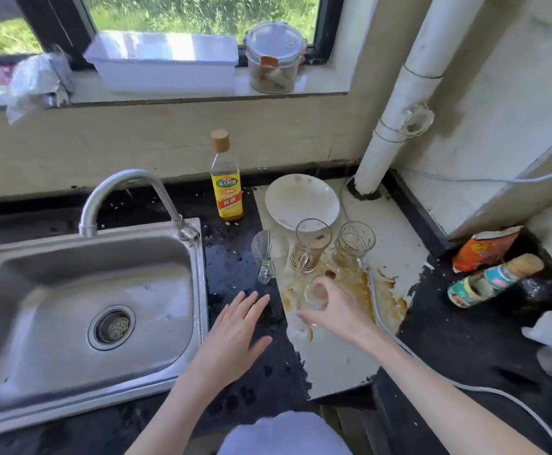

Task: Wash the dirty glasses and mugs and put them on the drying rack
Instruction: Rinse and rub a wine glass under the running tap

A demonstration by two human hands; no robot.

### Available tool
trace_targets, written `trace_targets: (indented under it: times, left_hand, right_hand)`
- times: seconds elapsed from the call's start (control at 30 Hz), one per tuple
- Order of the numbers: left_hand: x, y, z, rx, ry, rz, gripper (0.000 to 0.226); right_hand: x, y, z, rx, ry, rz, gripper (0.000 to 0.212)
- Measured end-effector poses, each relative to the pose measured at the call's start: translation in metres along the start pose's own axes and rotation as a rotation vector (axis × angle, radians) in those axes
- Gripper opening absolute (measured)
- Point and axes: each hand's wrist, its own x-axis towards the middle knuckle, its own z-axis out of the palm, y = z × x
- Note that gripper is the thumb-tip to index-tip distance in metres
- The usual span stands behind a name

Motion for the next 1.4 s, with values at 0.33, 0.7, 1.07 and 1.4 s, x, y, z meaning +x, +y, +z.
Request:
trace_targets:
  times: [0.33, 0.7, 1.07, 1.4]
  left_hand:
    - [-0.012, -0.058, -0.029, -0.672, 0.373, -0.261, 0.069]
    - [-0.061, -0.19, -0.045, -0.891, 0.399, -0.463, 0.058]
    - [-0.036, -0.248, -0.054, -0.99, 0.384, -0.5, 0.056]
    - [-0.02, -0.258, -0.047, -0.983, 0.27, -0.535, 0.053]
  right_hand:
    - [0.034, -0.126, 0.06, 0.317, -0.206, -0.186, 0.062]
    - [0.107, -0.193, 0.136, 0.235, 0.04, -0.187, 0.058]
    - [0.169, -0.213, 0.164, -0.046, 0.099, -0.225, 0.051]
    - [0.165, -0.199, 0.201, -0.441, -0.142, -0.27, 0.06]
